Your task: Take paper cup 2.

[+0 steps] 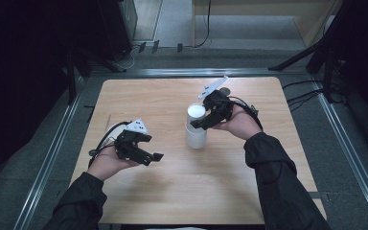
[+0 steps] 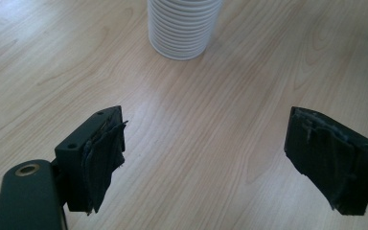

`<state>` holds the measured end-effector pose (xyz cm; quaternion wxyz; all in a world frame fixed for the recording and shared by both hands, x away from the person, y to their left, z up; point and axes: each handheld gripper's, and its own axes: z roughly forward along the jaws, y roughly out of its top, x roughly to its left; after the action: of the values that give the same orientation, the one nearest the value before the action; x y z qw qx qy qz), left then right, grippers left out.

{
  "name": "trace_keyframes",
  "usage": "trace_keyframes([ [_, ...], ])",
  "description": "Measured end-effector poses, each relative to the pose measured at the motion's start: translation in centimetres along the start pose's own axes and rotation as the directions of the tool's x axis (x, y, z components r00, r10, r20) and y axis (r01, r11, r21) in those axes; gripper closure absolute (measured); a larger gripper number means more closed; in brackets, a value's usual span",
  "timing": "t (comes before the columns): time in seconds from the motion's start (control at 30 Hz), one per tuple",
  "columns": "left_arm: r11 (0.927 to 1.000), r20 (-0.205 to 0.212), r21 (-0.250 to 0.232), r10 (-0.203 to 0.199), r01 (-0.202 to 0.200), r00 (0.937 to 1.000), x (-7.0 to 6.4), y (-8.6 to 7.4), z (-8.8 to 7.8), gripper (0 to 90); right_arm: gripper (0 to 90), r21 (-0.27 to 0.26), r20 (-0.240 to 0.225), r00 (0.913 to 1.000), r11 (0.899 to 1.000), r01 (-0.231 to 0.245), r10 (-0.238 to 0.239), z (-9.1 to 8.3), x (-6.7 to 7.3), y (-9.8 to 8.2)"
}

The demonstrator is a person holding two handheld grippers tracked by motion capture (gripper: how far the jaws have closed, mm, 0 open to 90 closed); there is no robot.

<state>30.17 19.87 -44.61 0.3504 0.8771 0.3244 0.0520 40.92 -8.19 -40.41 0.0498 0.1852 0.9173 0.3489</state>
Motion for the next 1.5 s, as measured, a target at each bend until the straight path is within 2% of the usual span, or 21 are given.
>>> trace_keyframes([
  [0.23, 1.0000, 0.006, -0.003, 0.003, -0.003, 1.0000, 0.1, 0.0, -0.1, 14.0, 31.2, 0.010, 0.009, 0.9999, 1.000, -0.006, 0.006, -0.1, -0.1, 0.2],
  [0.47, 1.0000, 0.020, -0.004, 0.008, -0.007, 0.9998, 0.0, 0.0, -0.1, 14.0, 31.2, 0.004, -0.003, 0.9999, 1.000, -0.010, 0.010, -0.6, -0.2, 0.5],
  [0.57, 1.0000, 0.024, -0.005, -0.007, 0.008, 0.9997, 0.1, 0.1, 0.0, 13.7, 31.3, 0.002, -0.002, 0.9998, 1.000, -0.022, 0.022, -1.0, -0.2, 0.7],
  [0.87, 0.9999, 0.026, -0.014, 0.008, -0.008, 0.9996, 0.0, 0.1, -0.1, 12.8, 31.6, -0.006, 0.003, 0.9995, 0.999, -0.032, 0.032, -2.8, 0.0, 1.9],
  [1.13, 0.9995, 0.043, -0.030, 0.001, 0.000, 0.9991, 0.1, 0.1, -0.3, 12.8, 31.7, -0.022, 0.019, 0.9998, 1.000, -0.005, 0.006, -5.0, 0.7, 3.6],
  [1.3, 0.9991, 0.038, -0.042, -0.005, 0.006, 0.9993, 0.1, 0.1, -0.4, 12.8, 31.7, -0.031, 0.027, 0.9996, 1.000, 0.003, -0.002, -6.5, 1.3, 4.6],
  [1.4, 0.9986, 0.044, -0.052, -0.009, 0.012, 0.9990, 0.0, 0.2, -0.5, 12.8, 31.9, -0.039, 0.033, 0.9992, 0.999, 0.023, -0.022, -8.0, 2.1, 5.2],
  [1.43, 0.9985, 0.044, -0.053, -0.008, 0.011, 0.9990, 0.0, 0.2, -0.5, 12.8, 31.9, -0.044, 0.028, 0.9993, 0.999, 0.027, -0.026, -8.5, 2.4, 5.4],
  [1.47, 0.9985, 0.048, -0.055, -0.005, 0.008, 0.9988, 0.0, 0.2, -0.5, 12.8, 31.9, -0.053, -0.009, 0.9998, 0.998, 0.018, -0.018, -9.3, 3.0, 5.4],
  [1.5, 0.9985, 0.048, -0.055, -0.005, 0.008, 0.9988, 0.0, 0.2, -0.5, 12.8, 31.9, -0.053, -0.009, 0.9998, 0.998, 0.018, -0.018, -9.3, 3.0, 5.4],
])
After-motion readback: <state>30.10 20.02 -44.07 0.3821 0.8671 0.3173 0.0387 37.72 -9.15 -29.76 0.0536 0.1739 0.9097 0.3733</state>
